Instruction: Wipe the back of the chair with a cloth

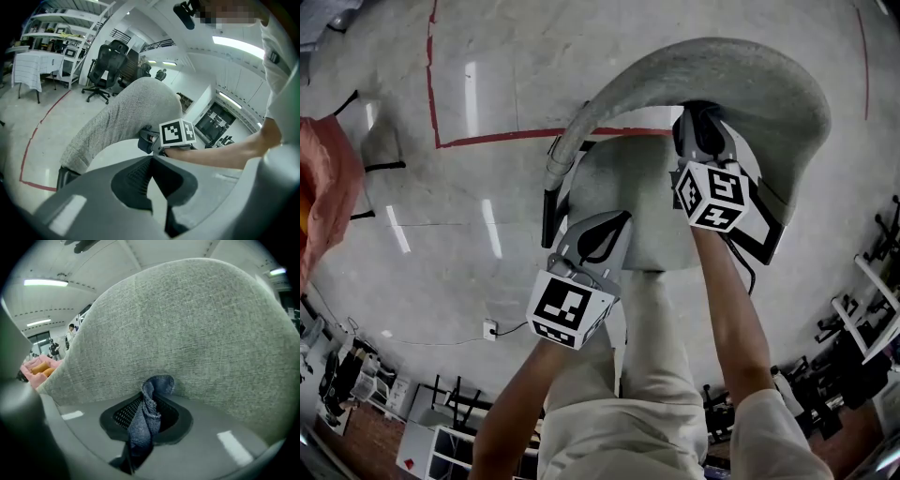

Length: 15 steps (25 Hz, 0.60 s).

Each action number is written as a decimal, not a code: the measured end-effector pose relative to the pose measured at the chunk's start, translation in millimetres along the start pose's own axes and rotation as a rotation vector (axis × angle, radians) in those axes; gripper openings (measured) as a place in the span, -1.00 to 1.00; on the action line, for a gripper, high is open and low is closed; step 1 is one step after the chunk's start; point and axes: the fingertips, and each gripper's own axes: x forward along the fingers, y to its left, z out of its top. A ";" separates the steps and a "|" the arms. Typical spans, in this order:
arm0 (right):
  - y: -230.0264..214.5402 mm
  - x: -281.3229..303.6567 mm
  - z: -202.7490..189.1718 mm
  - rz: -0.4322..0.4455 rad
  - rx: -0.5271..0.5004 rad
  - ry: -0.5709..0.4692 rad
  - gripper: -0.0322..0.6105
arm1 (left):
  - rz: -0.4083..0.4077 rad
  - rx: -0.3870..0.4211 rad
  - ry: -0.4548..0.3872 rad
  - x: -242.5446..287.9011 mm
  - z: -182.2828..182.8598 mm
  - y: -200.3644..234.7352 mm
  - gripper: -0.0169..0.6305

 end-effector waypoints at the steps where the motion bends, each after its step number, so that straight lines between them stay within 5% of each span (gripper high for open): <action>1: 6.8 2.9 -0.5 0.022 -0.017 0.004 -0.68 | 0.001 0.000 -0.002 -1.0 -0.6 2.3 -0.94; 15: 83.6 12.1 -8.2 0.351 -0.200 0.053 -0.68 | 0.023 -0.019 -0.018 -11.7 -5.4 10.8 -0.94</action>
